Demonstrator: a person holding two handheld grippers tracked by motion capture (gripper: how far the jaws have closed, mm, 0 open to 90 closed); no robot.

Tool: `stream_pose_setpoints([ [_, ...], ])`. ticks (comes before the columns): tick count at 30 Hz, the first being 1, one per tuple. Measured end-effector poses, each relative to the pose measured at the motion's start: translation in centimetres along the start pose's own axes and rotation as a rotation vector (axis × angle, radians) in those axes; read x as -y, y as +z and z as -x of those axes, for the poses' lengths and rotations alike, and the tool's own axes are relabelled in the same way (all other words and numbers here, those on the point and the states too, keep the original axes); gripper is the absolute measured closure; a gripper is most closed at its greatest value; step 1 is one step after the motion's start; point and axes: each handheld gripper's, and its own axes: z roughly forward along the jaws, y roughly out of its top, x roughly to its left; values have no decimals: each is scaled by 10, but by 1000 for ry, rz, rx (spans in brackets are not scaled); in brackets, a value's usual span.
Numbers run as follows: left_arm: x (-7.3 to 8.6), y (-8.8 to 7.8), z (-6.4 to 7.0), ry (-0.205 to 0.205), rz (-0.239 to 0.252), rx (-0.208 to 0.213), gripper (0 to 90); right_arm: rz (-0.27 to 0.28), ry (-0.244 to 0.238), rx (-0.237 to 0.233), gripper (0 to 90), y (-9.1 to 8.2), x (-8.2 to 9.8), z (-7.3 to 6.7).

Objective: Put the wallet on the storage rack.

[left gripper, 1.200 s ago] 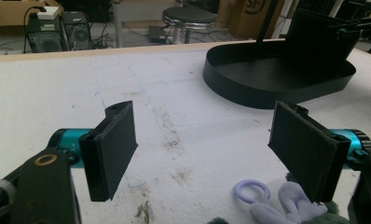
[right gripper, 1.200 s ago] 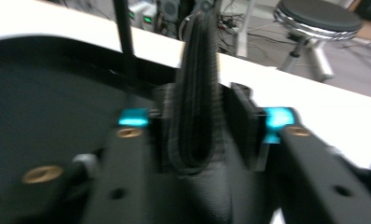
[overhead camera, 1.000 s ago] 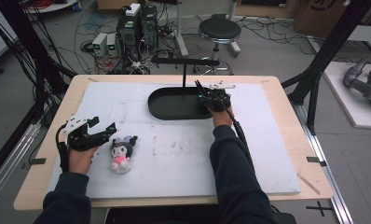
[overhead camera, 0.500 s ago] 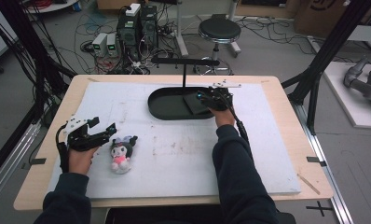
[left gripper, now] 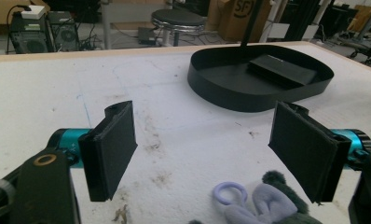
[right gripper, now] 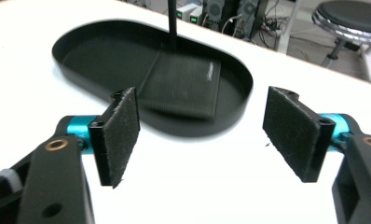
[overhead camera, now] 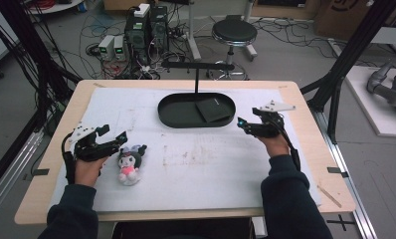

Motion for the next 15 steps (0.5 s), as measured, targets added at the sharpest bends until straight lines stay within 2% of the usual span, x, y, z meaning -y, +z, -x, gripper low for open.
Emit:
stream_pose_setpoints([
  [2, 0, 0, 1, -5, 3, 2, 223, -26, -19, 24, 240, -11, 13, 1],
  [6, -2, 2, 1, -13, 6, 2, 223, -44, -39, 50, 224, -26, 32, 2],
  [10, -2, 5, 1, -12, -10, 6, 225, -39, -37, 70, 222, -33, 34, 4],
  [15, -2, 3, 0, -13, 1, -7, 225, -40, -32, 75, 222, -33, 35, 5],
])
